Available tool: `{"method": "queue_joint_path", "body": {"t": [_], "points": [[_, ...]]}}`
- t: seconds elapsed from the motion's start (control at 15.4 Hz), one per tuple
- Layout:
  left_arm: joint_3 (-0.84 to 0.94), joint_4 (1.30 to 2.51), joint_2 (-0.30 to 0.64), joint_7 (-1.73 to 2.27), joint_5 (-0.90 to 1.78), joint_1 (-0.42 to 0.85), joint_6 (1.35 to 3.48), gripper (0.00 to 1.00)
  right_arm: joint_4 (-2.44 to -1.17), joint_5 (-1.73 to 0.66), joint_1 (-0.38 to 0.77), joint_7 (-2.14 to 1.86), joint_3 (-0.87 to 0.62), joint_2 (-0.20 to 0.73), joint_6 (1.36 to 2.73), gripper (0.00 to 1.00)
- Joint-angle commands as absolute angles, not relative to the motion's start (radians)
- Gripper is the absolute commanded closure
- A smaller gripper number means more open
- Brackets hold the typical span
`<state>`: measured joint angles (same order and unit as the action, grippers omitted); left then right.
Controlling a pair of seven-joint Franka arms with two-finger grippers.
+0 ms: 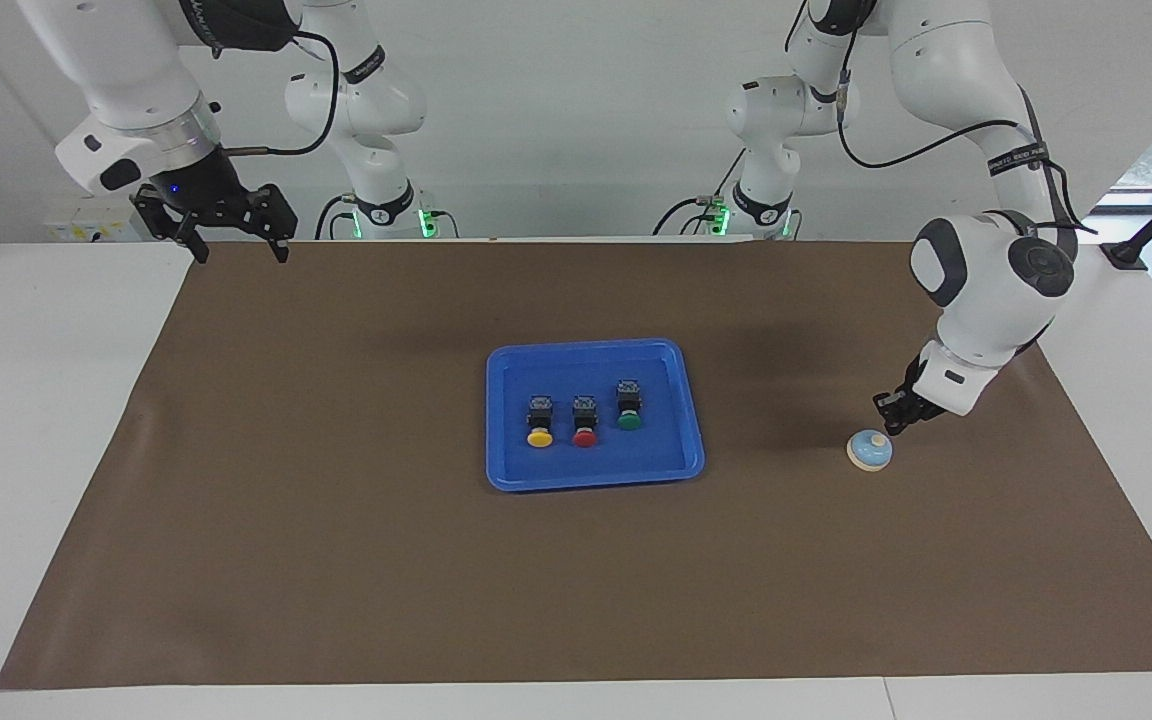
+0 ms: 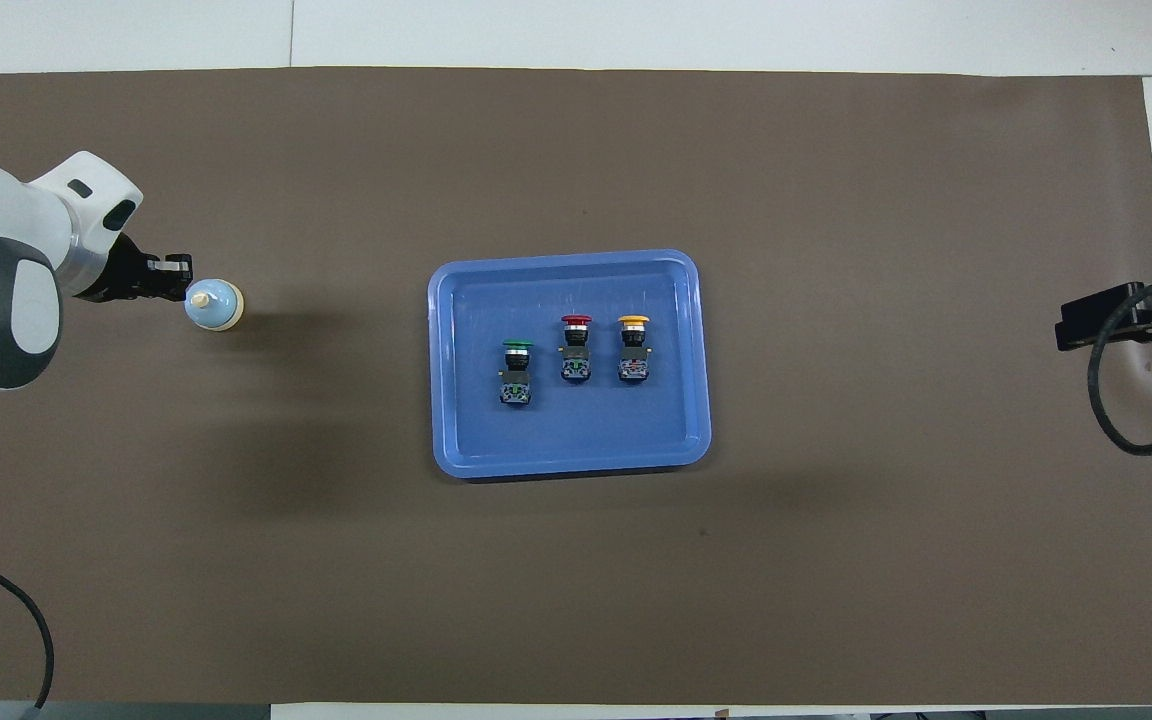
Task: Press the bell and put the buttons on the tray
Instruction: 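Press down on the call bell with the left gripper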
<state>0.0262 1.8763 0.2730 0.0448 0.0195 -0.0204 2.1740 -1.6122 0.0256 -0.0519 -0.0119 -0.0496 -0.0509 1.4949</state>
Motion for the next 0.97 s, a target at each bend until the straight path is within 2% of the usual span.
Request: {"method": "queue_joint_path", "body": {"t": [0.0,0.32,0.52,0.71,0.91], "points": [[0.028,1.904,0.288,0.046,0.000,-0.025,2.227,1.00,-1.626,0.020,-0.046,-0.031,-0.054,-0.069,1.485,0.00],[0.028,1.963,0.302,0.049,0.000,-0.023,2.318,1.00,-1.626,0.017,-0.057,-0.029,-0.052,-0.069,1.483,0.00],[0.028,1.945,0.318,0.045,0.000,-0.026,2.310,1.00,-1.626,0.014,-0.057,-0.029,-0.052,-0.069,1.482,0.00],[0.026,1.858,0.298,0.041,0.000,-0.026,2.171,1.00,-1.624,-0.015,-0.058,-0.026,-0.049,-0.069,1.482,0.00],[0.028,1.763,0.212,0.038,0.000,-0.026,1.966,1.00,-1.624,-0.014,-0.052,-0.028,-0.048,-0.069,1.483,0.00]]}}
